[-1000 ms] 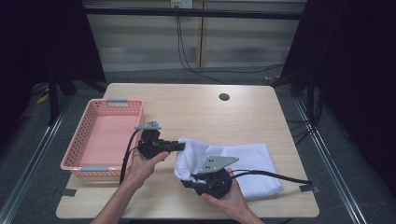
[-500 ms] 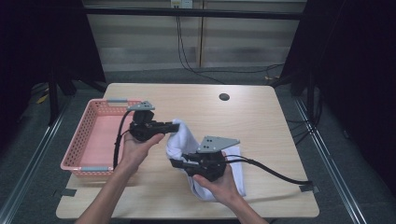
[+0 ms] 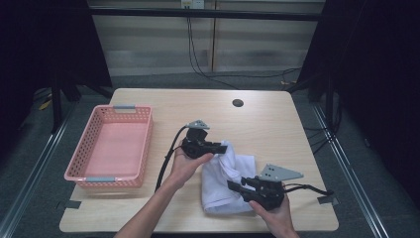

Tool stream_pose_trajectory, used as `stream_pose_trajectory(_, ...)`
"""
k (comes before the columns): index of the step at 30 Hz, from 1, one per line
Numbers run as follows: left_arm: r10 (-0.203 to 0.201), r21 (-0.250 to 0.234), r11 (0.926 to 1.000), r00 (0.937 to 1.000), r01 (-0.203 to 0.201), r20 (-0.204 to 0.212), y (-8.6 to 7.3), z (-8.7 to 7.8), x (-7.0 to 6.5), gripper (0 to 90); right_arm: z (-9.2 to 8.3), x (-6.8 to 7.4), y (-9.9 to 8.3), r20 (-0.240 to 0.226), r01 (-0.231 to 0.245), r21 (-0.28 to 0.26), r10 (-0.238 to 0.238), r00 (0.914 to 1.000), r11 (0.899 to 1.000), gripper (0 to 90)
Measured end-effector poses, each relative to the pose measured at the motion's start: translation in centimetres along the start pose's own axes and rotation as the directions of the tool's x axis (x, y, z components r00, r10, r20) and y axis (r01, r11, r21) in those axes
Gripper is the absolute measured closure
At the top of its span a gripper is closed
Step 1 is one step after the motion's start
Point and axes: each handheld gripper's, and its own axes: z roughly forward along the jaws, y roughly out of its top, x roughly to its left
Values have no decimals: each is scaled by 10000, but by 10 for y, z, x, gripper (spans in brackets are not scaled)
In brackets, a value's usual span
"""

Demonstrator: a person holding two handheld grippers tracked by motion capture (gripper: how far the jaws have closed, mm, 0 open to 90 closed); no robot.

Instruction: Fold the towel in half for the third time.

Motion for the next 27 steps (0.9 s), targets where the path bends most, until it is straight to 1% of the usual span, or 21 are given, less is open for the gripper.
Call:
stream_pose_trajectory(1, 66, 93, 9999, 10000, -67, 68, -1, 6, -1, 780, -2, -1, -3, 49, -37, 60, 37, 10000, 10000, 695)
stream_pose_trajectory(2, 66, 76, 9999, 9999, -67, 113, -2, 10, -1, 756, -6, -4, -7, 177, -57, 183, 54, 9998, 9998, 672)
stream_pose_trajectory(3, 154, 57, 9999, 9997, -155, 199, -3, 14, -2, 717, -9, -5, -10, 296, -96, 203, 90, 9995, 9997, 648)
stream_pose_trajectory(5, 140, -152, 9998, 9998, -138, 154, -4, 15, -1, 635, -15, -9, -17, 471, -111, 409, 92, 9988, 9991, 604)
stream_pose_trajectory(6, 100, -253, 9996, 9995, -93, 285, -4, 14, -1, 592, -18, -11, -21, 654, -167, 433, 138, 9978, 9989, 567)
stream_pose_trajectory(7, 134, -411, 9991, 9991, -118, 395, -4, 12, -2, 568, -21, -14, -23, 727, -200, 502, 163, 9972, 9985, 550)
stream_pose_trajectory(8, 181, -565, 9983, 9993, -161, 334, -4, 9, -2, 527, -25, -16, -26, 760, -228, 540, 187, 9969, 9983, 519)
stream_pose_trajectory(10, 210, -834, 9964, 9991, -179, 365, -3, 0, -2, 464, -32, -20, -30, 1108, -303, 601, 235, 9936, 9977, 438)
stream_pose_trajectory(11, 186, -960, 9953, 9993, -155, 316, -4, -5, -2, 456, -36, -21, -31, 1201, -377, 635, 298, 9923, 9973, 412)
stream_pose_trajectory(12, 183, -995, 9949, 9994, -151, 307, -5, -8, -2, 450, -41, -24, -33, 1423, -483, 578, 396, 9890, 9972, 385)
stream_pose_trajectory(14, 389, -860, 9956, 9991, -373, 172, -9, -16, -3, 459, -50, -28, -35, 1633, -551, 561, 453, 9855, 9969, 355)
stream_pose_trajectory(17, 657, -593, 9962, 9977, -645, 180, -22, -26, -7, 535, -63, -34, -38, 2069, -650, 466, 540, 9769, 9968, 341)
stream_pose_trajectory(18, 757, -437, 9963, 9968, -746, 239, -28, -30, -9, 568, -67, -34, -38, 2216, -681, 453, 564, 9735, 9967, 333)
stream_pose_trajectory(20, 817, -197, 9965, 9960, -810, 357, -43, -36, -14, 645, -74, -33, -39, 2355, -690, 327, 594, 9701, 9971, 333)
stream_pose_trajectory(21, 865, -48, 9962, 9948, -864, 531, -51, -38, -17, 680, -75, -33, -40, 2415, -720, 289, 629, 9683, 9970, 333)
stream_pose_trajectory(22, 904, 323, 9952, 9934, -929, 704, -67, -39, -25, 712, -74, -34, -39, 2376, -794, 217, 720, 9687, 9966, 333)
stream_pose_trajectory(23, 904, 323, 9952, 9934, -929, 704, -67, -39, -25, 719, -74, -34, -39, 2376, -794, 217, 720, 9687, 9966, 333)
stream_pose_trajectory(24, 938, 529, 9938, 9927, -979, 758, -74, -39, -30, 719, -61, -42, -34, 2225, -804, 381, 700, 9724, 9960, 322)
stream_pose_trajectory(25, 1015, 708, 9917, 9913, -1075, 837, -81, -39, -36, 717, -52, -47, -30, 2291, -654, 506, 522, 9720, 9966, 321)
stream_pose_trajectory(26, 1179, 814, 9888, 9892, -1250, 868, -86, -39, -40, 704, -41, -55, -26, 2253, -620, 716, 444, 9733, 9955, 314)
stream_pose_trajectory(27, 1162, 936, 9877, 9886, -1252, 957, -90, -38, -44, 685, -30, -62, -22, 2313, -564, 896, 343, 9723, 9944, 311)
